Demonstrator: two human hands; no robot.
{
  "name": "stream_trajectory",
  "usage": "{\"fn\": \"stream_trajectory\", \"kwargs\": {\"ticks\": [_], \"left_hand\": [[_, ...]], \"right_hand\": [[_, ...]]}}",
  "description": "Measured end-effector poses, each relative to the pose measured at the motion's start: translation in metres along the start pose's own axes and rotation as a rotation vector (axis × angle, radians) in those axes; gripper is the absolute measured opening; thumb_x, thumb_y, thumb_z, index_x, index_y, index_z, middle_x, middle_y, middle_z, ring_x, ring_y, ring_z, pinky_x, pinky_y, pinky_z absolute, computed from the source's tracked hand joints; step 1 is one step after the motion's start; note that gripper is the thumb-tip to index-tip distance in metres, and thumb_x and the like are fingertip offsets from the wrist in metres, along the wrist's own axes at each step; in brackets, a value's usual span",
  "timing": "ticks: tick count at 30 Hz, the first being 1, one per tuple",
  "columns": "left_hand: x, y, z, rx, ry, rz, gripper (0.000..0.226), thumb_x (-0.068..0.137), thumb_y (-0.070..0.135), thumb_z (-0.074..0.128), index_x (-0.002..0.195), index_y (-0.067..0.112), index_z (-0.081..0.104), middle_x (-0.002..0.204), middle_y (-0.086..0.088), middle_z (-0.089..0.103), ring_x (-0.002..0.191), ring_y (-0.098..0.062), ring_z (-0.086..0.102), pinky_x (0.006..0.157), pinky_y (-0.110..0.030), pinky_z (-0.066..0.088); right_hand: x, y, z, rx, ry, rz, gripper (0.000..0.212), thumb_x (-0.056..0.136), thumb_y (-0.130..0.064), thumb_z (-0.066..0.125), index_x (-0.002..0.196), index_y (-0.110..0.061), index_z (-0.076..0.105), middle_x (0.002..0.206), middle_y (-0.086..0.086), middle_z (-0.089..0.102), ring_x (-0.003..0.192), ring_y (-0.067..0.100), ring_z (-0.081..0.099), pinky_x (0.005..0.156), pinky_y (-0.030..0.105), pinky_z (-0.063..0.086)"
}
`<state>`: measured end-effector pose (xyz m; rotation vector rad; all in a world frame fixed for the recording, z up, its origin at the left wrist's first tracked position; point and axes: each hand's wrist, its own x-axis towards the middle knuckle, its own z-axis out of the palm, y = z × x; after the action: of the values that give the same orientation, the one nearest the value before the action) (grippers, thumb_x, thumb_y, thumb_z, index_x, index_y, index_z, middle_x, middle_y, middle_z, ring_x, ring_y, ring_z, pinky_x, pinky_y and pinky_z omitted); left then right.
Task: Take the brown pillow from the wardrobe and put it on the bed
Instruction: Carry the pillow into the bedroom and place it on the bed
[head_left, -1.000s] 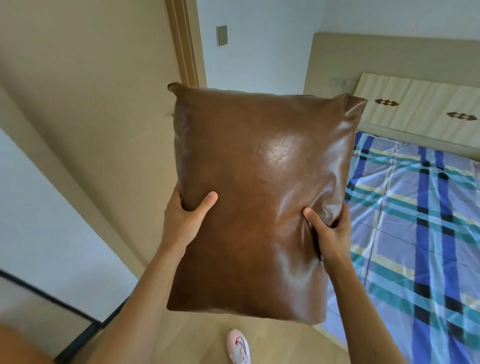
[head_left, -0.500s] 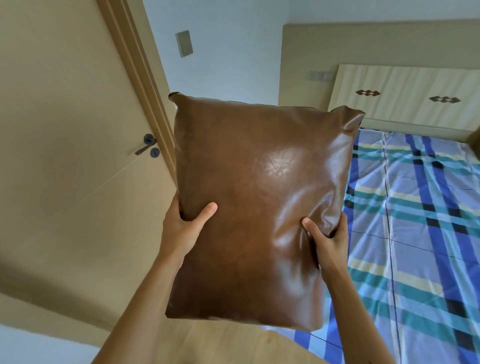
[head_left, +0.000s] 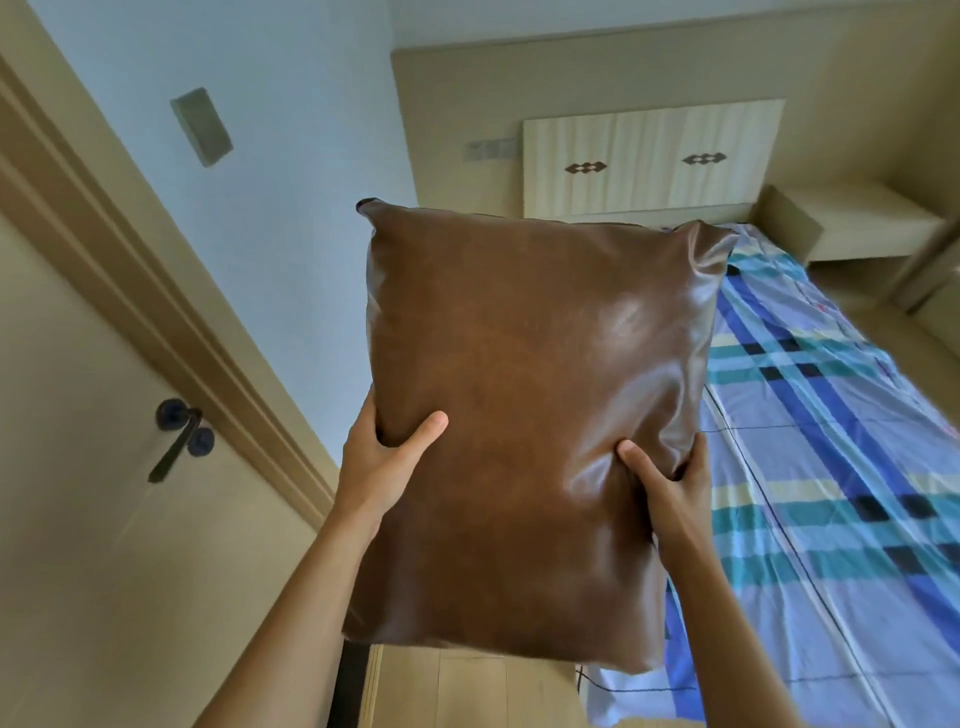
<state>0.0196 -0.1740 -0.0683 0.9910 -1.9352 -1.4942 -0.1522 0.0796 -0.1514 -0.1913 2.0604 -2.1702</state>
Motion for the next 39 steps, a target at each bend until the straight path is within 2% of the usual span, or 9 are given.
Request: {"fn": "stream_trajectory", "kwargs": {"ticks": [5,8,11,14,20,26,32,36,39], "left_hand": [[0.086,0.010,0.010,0.018,-0.114,0.040,0.084,0.064,0.069,0.081,0.139,0.041,0.055,0.130,0.014,0.068,0.118,-0.014,0.066,0.103,-0.046,0.055],[0.140,0.011,0.029,0.037,-0.162,0.046,0.093,0.061,0.075,0.078,0.142,0.039,0.052,0.134,0.011,0.066,0.121,-0.018,0.065,0.104,-0.047,0.054],[0.198,0.008,0.052,0.062,-0.192,0.027,0.099,0.057,0.079,0.076,0.144,0.038,0.050,0.137,0.008,0.064,0.122,-0.023,0.064,0.104,-0.048,0.054],[0.261,0.006,0.079,0.052,-0.195,0.012,0.097,0.059,0.077,0.077,0.143,0.036,0.051,0.135,0.007,0.065,0.120,-0.023,0.064,0.103,-0.048,0.055],[0.395,0.026,0.126,0.081,-0.179,-0.015,0.087,0.072,0.067,0.079,0.147,0.033,0.049,0.141,0.002,0.062,0.125,-0.028,0.062,0.106,-0.052,0.052],[0.507,0.055,0.158,0.105,-0.197,0.009,0.095,0.066,0.070,0.078,0.148,0.034,0.048,0.142,0.003,0.062,0.126,-0.025,0.061,0.107,-0.052,0.051],[0.658,0.066,0.211,0.105,-0.283,0.034,0.101,0.060,0.076,0.078,0.147,0.034,0.049,0.132,0.010,0.064,0.116,-0.018,0.063,0.095,-0.034,0.053],[0.753,0.074,0.246,0.058,-0.339,0.055,0.093,0.056,0.077,0.080,0.137,0.040,0.055,0.115,0.024,0.067,0.101,0.000,0.064,0.077,-0.016,0.050],[0.821,0.089,0.274,0.056,-0.396,0.063,0.084,0.054,0.074,0.082,0.129,0.045,0.058,0.110,0.026,0.067,0.099,0.004,0.064,0.076,-0.018,0.049]], "right_hand": [[0.029,-0.009,0.036,0.000,0.127,0.017,0.061,0.062,-0.051,0.092,0.114,-0.056,0.060,0.110,-0.028,0.074,0.096,-0.006,0.073,0.074,0.013,0.058],[0.063,-0.007,0.052,0.005,0.185,0.037,0.066,0.061,-0.054,0.092,0.118,-0.053,0.059,0.110,-0.026,0.074,0.096,-0.008,0.071,0.083,0.022,0.054],[0.112,0.002,0.070,-0.002,0.221,0.040,0.058,0.061,-0.056,0.092,0.108,-0.059,0.059,0.106,-0.031,0.073,0.093,-0.009,0.071,0.083,0.025,0.053],[0.171,0.013,0.094,0.011,0.239,0.023,0.057,0.061,-0.055,0.093,0.109,-0.056,0.061,0.106,-0.027,0.075,0.093,-0.005,0.073,0.081,0.026,0.055],[0.306,0.021,0.144,0.019,0.221,0.050,0.077,0.055,-0.063,0.095,0.123,-0.048,0.062,0.116,-0.013,0.078,0.103,0.009,0.076,0.093,0.042,0.060],[0.413,0.025,0.189,0.039,0.239,0.063,0.081,0.054,-0.062,0.097,0.126,-0.049,0.061,0.117,-0.012,0.077,0.105,0.011,0.076,0.095,0.047,0.061],[0.538,0.036,0.242,0.052,0.322,0.055,0.076,0.052,-0.065,0.095,0.119,-0.053,0.062,0.112,-0.018,0.077,0.098,0.005,0.077,0.090,0.044,0.062],[0.613,0.041,0.277,0.066,0.388,0.063,0.077,0.049,-0.065,0.096,0.117,-0.051,0.062,0.112,-0.015,0.077,0.101,0.010,0.077,0.092,0.047,0.062],[0.664,0.038,0.300,0.086,0.442,0.076,0.082,0.048,-0.066,0.097,0.120,-0.049,0.061,0.114,-0.012,0.077,0.103,0.013,0.076,0.092,0.048,0.062]]}}
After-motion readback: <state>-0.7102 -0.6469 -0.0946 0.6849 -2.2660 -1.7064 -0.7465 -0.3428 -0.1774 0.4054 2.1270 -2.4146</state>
